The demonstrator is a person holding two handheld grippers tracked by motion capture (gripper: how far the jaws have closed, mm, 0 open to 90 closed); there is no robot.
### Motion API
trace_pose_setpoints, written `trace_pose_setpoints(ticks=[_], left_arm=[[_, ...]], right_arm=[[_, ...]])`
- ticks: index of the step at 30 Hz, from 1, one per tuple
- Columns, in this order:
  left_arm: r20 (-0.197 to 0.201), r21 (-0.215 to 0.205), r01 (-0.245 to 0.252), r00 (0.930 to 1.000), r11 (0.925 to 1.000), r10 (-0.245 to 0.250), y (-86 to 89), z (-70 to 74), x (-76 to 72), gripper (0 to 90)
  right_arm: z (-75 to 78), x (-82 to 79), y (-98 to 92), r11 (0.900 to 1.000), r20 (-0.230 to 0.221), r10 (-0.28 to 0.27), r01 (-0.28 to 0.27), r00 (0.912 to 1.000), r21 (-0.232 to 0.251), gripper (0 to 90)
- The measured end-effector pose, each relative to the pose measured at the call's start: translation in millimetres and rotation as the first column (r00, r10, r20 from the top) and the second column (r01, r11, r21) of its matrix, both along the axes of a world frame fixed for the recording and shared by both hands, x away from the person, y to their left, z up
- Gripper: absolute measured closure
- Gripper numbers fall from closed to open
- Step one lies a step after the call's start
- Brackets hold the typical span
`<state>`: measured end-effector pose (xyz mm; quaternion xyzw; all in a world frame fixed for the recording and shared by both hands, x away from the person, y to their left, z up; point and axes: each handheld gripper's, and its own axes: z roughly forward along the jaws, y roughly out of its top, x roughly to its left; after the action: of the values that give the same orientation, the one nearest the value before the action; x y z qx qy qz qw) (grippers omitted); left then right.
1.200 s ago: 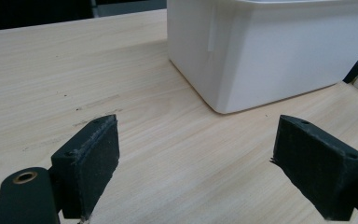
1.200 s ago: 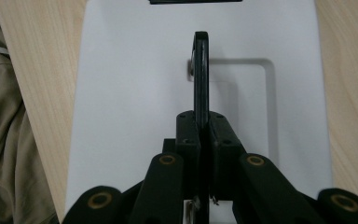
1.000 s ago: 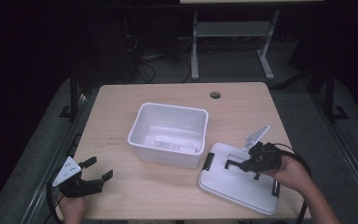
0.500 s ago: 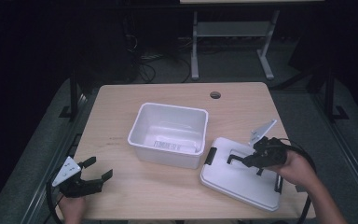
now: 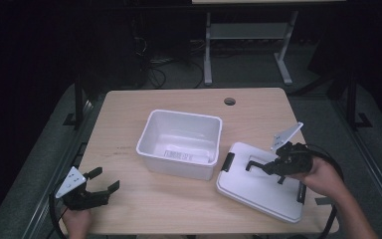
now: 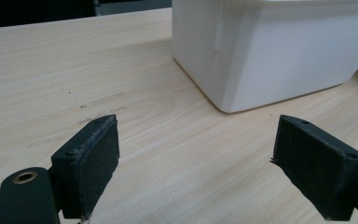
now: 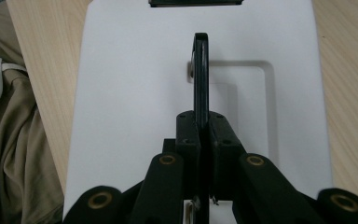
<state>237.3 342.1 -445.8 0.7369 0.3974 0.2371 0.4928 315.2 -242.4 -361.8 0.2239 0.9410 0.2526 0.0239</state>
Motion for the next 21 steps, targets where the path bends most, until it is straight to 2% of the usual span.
trace_pose_setpoints(ticks=[11,21], left_arm=[[0.007,-0.002,-0.005,1.0000,1.0000,0.005,1.5,0.9,-1.0,13.7],[0.009,0.000,-0.007,0.9999,1.0000,0.007,2.4,1.0,-1.2,13.6]], right_arm=[[18.5,1.0,-8.5,1.000,0.020,-0.015,0.015,0.9997,-0.005,84.1],[43.0,-1.3,-15.7,1.000,0.044,-0.024,0.024,0.9987,-0.002,84.1]])
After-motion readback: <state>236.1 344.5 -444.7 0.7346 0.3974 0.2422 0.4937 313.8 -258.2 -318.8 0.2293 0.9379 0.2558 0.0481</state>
